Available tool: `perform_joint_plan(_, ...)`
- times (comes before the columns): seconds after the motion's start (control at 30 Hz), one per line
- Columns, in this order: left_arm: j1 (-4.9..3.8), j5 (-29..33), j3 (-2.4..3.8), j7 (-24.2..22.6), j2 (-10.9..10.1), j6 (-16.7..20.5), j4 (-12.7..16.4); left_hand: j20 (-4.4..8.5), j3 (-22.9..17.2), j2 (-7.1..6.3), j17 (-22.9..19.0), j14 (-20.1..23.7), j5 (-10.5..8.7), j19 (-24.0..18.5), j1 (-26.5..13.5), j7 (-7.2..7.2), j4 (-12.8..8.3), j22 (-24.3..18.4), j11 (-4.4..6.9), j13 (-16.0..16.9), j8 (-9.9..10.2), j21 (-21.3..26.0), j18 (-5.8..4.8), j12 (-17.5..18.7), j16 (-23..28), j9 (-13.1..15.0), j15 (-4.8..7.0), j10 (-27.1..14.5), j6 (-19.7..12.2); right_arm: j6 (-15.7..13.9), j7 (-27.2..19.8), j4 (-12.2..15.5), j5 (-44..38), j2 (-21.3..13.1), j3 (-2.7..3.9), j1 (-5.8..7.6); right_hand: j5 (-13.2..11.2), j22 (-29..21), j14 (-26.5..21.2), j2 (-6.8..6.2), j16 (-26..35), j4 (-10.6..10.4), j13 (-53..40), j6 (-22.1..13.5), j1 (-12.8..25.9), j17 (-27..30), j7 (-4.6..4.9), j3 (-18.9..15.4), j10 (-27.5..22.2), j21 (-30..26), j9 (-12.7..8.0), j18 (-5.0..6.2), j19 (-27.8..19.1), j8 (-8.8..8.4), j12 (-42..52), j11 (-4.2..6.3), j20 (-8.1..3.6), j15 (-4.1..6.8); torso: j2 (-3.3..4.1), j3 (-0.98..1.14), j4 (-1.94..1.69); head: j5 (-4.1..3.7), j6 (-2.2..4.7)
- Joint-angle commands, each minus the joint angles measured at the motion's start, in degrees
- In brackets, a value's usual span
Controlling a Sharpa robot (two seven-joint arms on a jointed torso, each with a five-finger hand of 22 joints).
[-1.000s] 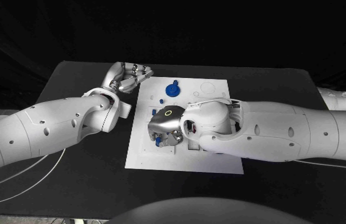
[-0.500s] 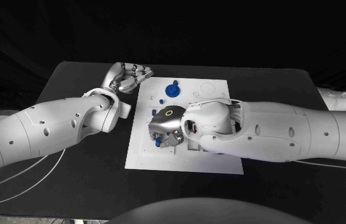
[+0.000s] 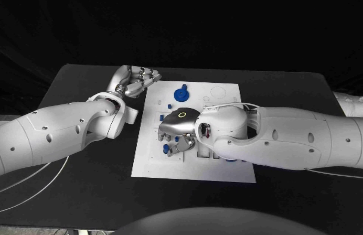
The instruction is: Assemble the parts on the task board
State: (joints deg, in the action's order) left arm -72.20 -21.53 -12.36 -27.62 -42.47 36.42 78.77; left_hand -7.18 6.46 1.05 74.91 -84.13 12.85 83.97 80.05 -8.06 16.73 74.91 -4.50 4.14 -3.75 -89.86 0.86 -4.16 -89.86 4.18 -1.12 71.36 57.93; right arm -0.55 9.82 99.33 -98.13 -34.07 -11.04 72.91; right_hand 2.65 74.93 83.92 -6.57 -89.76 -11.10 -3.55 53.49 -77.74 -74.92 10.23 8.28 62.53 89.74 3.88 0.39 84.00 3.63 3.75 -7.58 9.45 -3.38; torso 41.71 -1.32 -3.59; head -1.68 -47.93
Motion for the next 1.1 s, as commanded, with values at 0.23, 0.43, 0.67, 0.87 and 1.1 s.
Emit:
perform_joint_plan(0.23,-0.03,-0.14,0.04,-0.69,0.03,-0.74,0.15,0.22,0.4,0.37,15.09,-5.87,0.18,6.03,-0.1,0.07,0.01,15.09,0.0,-0.08,-0.11,-0.14,-0.86,0.29,-0.14,0.0,0.28,-0.05,0.37,-12.14,-4.9,0.14,8.93,-2.19,0.0,-0.13,0.01,15.07,6.08,0.49,-0.24,-0.65,-0.13,0.82,1.18,-15.08,1.3,-1.28,-0.51,0.26,0.3,-0.39,6.0,0.59,0.01,-0.51,0.75,-0.76,-0.05,-0.04,0.03,0.14,-0.22)
perform_joint_plan(0.43,-0.03,-0.14,0.04,-0.73,-0.06,-0.7,0.17,0.23,0.52,0.45,15.09,-5.87,0.21,6.03,-0.03,0.08,0.02,15.09,0.0,-0.09,-0.12,-0.14,-0.86,0.29,-0.14,0.0,0.28,-0.05,0.41,-17.28,-7.66,1.29,23.06,-6.3,0.0,0.62,0.01,15.07,6.08,0.72,-0.24,-0.88,-0.18,1.2,1.29,-15.08,1.52,-1.77,-0.18,0.26,0.36,-0.39,6.0,0.69,0.15,-0.64,0.89,-0.92,-0.14,-0.07,-0.02,0.19,-0.08)
perform_joint_plan(0.67,-0.03,-0.14,0.04,-0.69,-0.12,-0.56,-0.04,0.23,0.52,0.45,15.09,-5.87,0.21,6.03,-0.03,0.08,0.02,15.09,0.0,-0.09,-0.12,-0.14,-0.86,0.29,-0.14,0.0,0.28,-0.05,0.41,-17.13,-9.8,3.04,43.37,-13.33,0.0,3.03,0.05,15.07,6.08,-0.38,-0.24,-3.47,-0.28,-0.2,4.23,-15.08,1.82,-6.11,0.51,0.26,0.12,-0.39,6.0,0.11,0.49,-0.84,1.23,-1.16,-0.25,-0.02,0.27,0.3,0.06)
perform_joint_plan(0.87,-0.02,-0.14,0.03,-0.69,0.35,-0.57,-0.36,0.23,0.55,0.44,15.09,-5.87,0.21,6.03,-0.04,0.07,0.02,15.09,0.0,-0.09,-0.12,-0.14,-0.86,0.29,-0.14,0.0,0.28,-0.05,0.41,-19.25,-8.78,5.31,56.56,-20.01,-0.03,4.35,0.26,15.07,6.08,3.9,-0.24,-4.96,-2.66,-0.77,5.23,-15.08,0.57,-7.01,8.54,0.26,0.3,-0.39,6.0,0.31,5.61,0.93,0.39,0.13,-0.25,0.01,0.33,-0.09,0.31)
perform_joint_plan(1.1,-0.02,-0.14,0.03,-0.66,0.78,-0.48,-0.3,0.23,0.68,0.39,15.09,-5.87,0.21,6.03,-0.05,0.04,0.03,15.09,-0.02,-0.09,-0.07,-0.14,-0.86,0.29,-0.14,-0.03,0.28,-0.06,0.33,-18.07,-4.57,7.79,61.22,-26.8,-0.44,4.69,0.72,15.07,6.08,7.69,-0.24,-5.15,-18.77,-5.65,5.1,-15.08,-1.91,-10.85,5.54,0.26,0.58,-0.39,6.0,1.01,24.56,3.31,-3.1,2.18,-0.17,0.03,0.37,-1.42,1.06)
